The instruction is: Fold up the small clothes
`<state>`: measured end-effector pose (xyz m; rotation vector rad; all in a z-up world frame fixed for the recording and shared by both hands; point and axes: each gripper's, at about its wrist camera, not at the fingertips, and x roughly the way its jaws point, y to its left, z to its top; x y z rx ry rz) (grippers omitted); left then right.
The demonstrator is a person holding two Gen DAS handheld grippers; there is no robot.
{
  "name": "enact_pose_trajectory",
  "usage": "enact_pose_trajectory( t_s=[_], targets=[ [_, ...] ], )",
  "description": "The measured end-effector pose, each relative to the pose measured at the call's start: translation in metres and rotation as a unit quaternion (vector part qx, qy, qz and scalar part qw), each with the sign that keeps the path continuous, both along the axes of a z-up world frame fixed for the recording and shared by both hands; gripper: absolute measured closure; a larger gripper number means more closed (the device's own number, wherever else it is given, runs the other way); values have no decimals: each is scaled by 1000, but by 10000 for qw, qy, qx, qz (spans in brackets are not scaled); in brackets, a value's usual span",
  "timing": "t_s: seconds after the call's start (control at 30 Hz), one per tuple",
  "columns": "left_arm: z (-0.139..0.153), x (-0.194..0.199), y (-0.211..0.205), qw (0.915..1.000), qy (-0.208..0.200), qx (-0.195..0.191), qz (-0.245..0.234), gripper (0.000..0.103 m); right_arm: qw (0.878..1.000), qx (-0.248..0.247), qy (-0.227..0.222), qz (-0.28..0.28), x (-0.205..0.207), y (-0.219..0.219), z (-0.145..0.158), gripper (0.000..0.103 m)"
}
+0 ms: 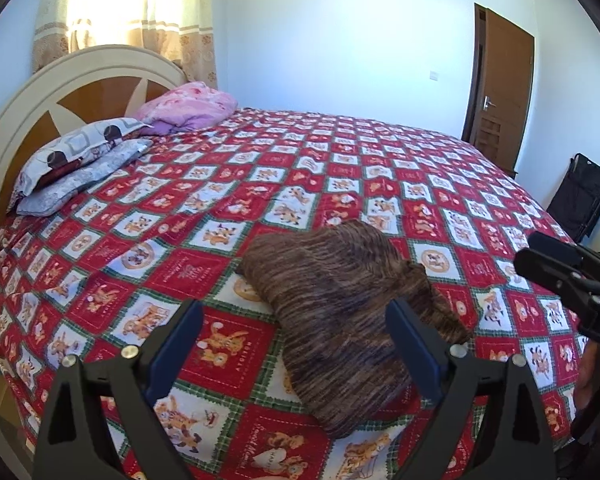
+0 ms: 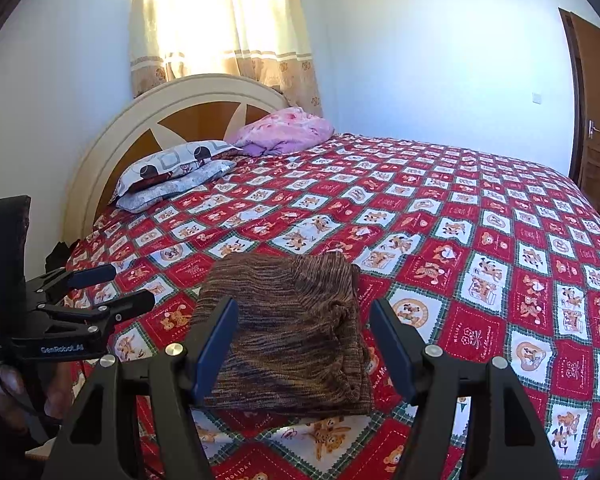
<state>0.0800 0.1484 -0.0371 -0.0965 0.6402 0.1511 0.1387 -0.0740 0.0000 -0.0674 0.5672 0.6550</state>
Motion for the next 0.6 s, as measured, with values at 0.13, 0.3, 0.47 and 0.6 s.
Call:
enact_pose_trajectory(
  t_s=[0.13, 0.3, 0.47, 0.6],
  targets=[
    [0, 1, 4, 10000, 47, -36, 45, 8, 10000, -18, -40, 31, -2, 2, 1, 34],
    [5, -2, 6, 9999, -64, 71, 120, 4, 10000, -25, -61, 51, -4, 3, 2, 34],
    [12, -9, 5, 9984, -422, 329, 203, 0, 10000, -38, -58, 58, -5, 4, 1, 34],
    [15, -10, 4, 9981, -489, 346, 144, 0, 9999, -57, -57, 86, -7, 5, 1, 34]
  ],
)
